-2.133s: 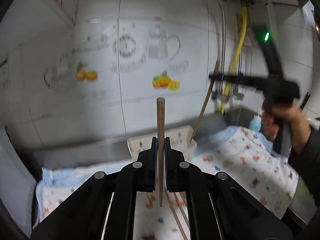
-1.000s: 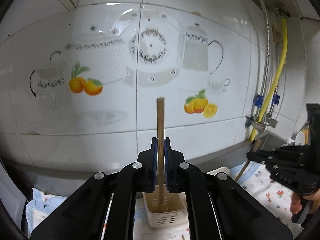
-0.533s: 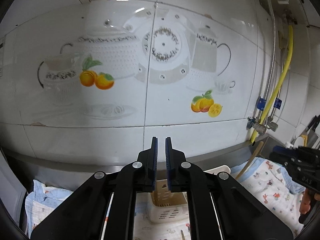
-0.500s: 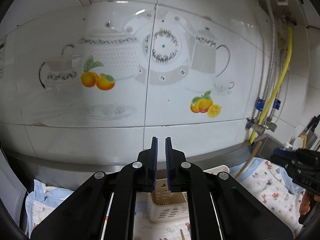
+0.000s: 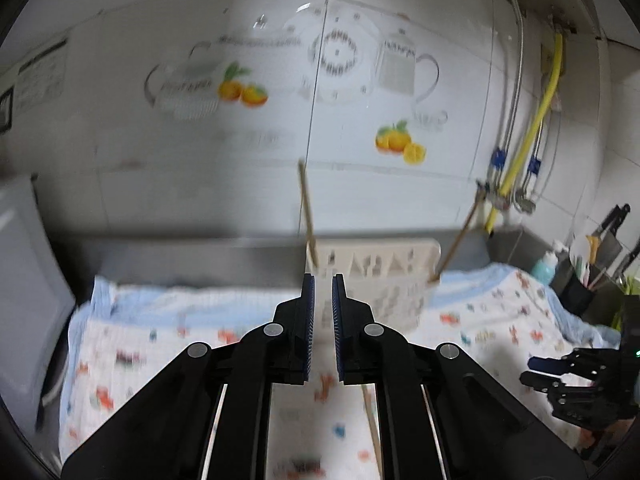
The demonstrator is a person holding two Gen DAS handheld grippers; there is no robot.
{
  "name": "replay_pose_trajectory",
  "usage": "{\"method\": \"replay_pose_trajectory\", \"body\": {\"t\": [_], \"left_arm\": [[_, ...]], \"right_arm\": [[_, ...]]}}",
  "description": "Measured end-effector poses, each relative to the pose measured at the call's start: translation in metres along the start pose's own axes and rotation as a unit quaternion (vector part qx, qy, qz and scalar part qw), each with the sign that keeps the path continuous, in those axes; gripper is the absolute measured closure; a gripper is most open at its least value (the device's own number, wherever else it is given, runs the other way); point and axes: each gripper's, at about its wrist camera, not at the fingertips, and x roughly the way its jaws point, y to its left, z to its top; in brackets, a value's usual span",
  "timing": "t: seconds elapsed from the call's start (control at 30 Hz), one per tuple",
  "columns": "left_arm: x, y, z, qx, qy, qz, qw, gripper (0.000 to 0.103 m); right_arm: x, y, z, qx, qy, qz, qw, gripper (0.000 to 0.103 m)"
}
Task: Organize utensils
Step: 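Move the left tool back to the chopsticks and grasp another one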
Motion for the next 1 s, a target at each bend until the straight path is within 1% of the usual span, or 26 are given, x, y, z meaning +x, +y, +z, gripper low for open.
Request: {"method": "replay_pose_trajectory", "body": {"t": [0.1, 0.2, 0.23, 0.3, 0.37, 0.5, 0.63, 0.73, 0.87, 1.0], "left_arm": [[-0.010, 0.002, -0.027, -0.014, 0.017, -0.002, 0.9998, 0.094], [-0.016, -0.001, -0.054, -0.009, 0.033, 0.004, 0.9994, 0.094], [-0.016, -0.002, -0.060, -0.011, 0.037, 0.006, 0.9993, 0.094], [-0.017, -0.004, -0.077, -0.021, 0.054, -0.007, 0.9983, 0.094], [-0.016, -0.006, -0.091, -0.027, 0.064, -0.005, 0.9976, 0.094], [-0.008, -0.012, -0.121, -0.043, 0.099, -0.021, 0.9940, 0.094], [0.000, -0.021, -0.143, -0.045, 0.125, -0.032, 0.9907, 0.094], [0.009, -0.031, -0.154, -0.040, 0.141, -0.040, 0.9884, 0.094], [0.021, -0.039, -0.165, -0.039, 0.161, -0.046, 0.9852, 0.094], [0.034, -0.045, -0.173, -0.040, 0.178, -0.045, 0.9822, 0.094]], "right_arm": [[0.010, 0.001, -0.025, 0.005, 0.023, 0.003, 1.000, 0.080], [0.020, -0.001, -0.043, 0.010, 0.040, 0.005, 0.999, 0.081], [0.023, -0.001, -0.047, 0.012, 0.043, 0.007, 0.999, 0.081], [0.028, 0.000, -0.054, 0.008, 0.050, 0.004, 0.999, 0.082], [0.033, 0.000, -0.058, 0.009, 0.053, 0.006, 0.999, 0.084], [0.043, -0.002, -0.063, 0.007, 0.060, 0.005, 0.998, 0.085], [0.048, -0.003, -0.067, 0.007, 0.065, 0.006, 0.998, 0.086], [0.051, -0.003, -0.068, 0.006, 0.067, 0.005, 0.998, 0.088], [0.052, -0.004, -0.070, 0.008, 0.067, 0.008, 0.998, 0.088], [0.052, -0.003, -0.071, 0.000, 0.064, 0.004, 0.998, 0.088]]}}
